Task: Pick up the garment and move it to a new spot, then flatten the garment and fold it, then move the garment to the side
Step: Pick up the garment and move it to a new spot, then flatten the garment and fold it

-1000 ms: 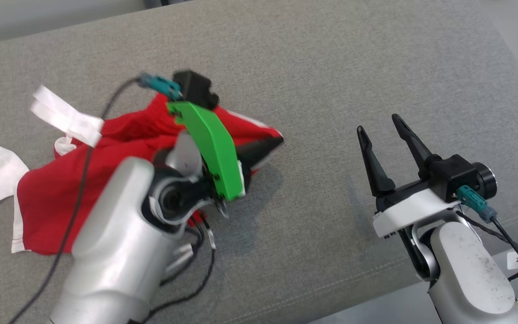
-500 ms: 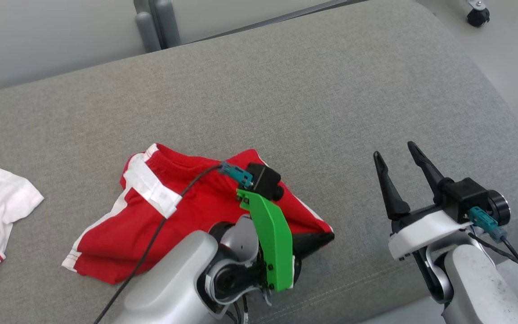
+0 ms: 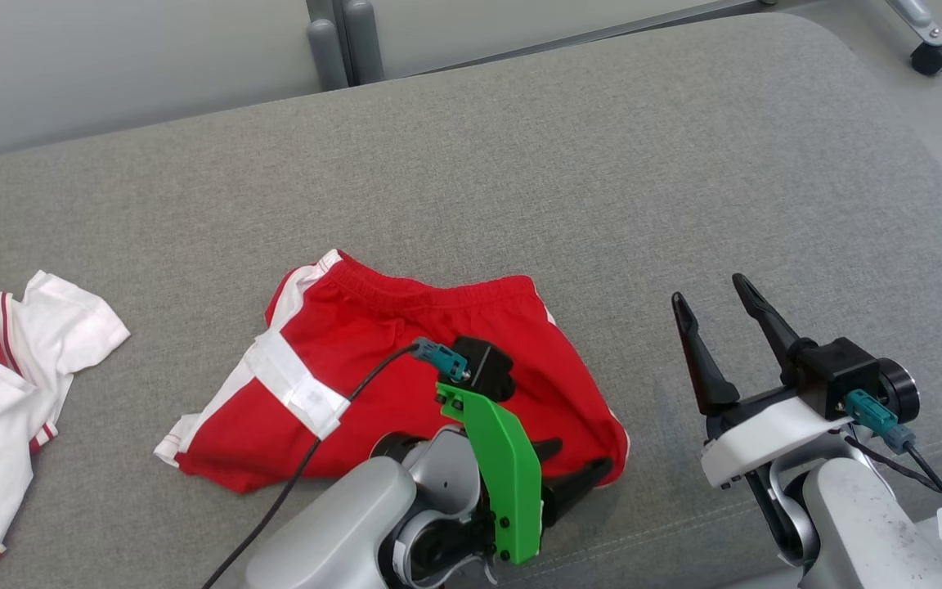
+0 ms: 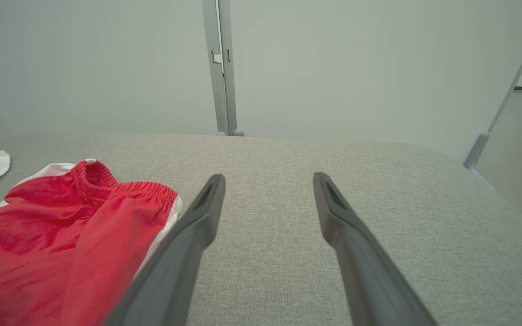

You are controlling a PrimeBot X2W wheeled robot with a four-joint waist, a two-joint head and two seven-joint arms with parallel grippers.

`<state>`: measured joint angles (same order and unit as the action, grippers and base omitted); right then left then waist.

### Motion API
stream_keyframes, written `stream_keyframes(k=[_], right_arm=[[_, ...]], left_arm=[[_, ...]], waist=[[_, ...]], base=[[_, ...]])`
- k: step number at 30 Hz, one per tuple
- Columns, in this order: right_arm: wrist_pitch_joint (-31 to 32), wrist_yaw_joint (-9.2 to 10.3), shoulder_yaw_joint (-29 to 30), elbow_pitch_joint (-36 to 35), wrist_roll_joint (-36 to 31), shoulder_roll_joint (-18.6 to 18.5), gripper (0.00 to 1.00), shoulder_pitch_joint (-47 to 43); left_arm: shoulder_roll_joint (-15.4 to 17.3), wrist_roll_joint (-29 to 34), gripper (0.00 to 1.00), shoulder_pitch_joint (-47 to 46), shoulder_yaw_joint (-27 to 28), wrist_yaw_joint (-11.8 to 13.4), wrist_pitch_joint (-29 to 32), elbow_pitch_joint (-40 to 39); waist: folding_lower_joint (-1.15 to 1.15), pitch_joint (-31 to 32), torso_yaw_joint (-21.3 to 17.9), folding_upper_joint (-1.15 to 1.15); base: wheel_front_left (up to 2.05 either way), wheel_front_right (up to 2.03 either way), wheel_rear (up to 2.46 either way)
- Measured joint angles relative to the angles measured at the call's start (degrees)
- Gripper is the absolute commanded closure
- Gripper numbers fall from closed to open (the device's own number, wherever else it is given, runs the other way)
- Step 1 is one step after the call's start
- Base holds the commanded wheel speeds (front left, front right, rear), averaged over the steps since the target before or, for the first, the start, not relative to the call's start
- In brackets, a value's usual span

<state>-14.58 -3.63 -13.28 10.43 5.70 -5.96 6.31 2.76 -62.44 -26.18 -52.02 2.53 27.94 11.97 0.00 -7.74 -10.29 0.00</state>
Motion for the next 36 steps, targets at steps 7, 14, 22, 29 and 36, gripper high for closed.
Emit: stream_keyframes(k=[7, 14, 22, 29, 36], right_arm=[[0.0, 0.12, 1.0, -0.7, 0.0, 0.0, 0.0, -0.5], [0.0, 0.73, 2.2, -2.8, -0.1, -0.1, 0.0, -2.7], [0.0, 0.64, 1.3, -4.3, -0.2, 0.0, 0.0, -4.2], [0.0, 0.6, -0.1, -4.8, -0.3, 0.5, 0.0, -4.2], [0.0, 0.1, -1.9, -5.1, -0.3, 1.5, 0.0, -4.2]], left_arm=[[0.0, 3.7, 0.0, 0.0, -0.6, -0.5, -3.8, -2.0], [5.1, 11.5, 0.0, -0.3, 2.7, 0.0, -12.2, -3.5], [9.1, 15.4, 0.0, -0.2, 2.7, 0.7, -15.1, -4.6], [7.7, 17.7, 0.0, -2.5, -0.7, 0.4, -13.8, -5.5], [6.9, 18.5, 0.0, -7.5, -1.1, 0.6, -10.3, -4.0]], waist=[[0.0, 0.3, 0.6, 0.0], [0.0, 1.2, 2.1, 0.0], [0.0, 1.6, 2.8, 0.0], [0.0, 0.7, 1.1, 0.0], [0.0, -1.1, -2.2, 0.0]], base=[[0.0, 0.0, 0.0], [0.0, 0.0, 0.0], [0.0, 0.0, 0.0], [0.0, 0.0, 0.0], [0.0, 0.0, 0.0]])
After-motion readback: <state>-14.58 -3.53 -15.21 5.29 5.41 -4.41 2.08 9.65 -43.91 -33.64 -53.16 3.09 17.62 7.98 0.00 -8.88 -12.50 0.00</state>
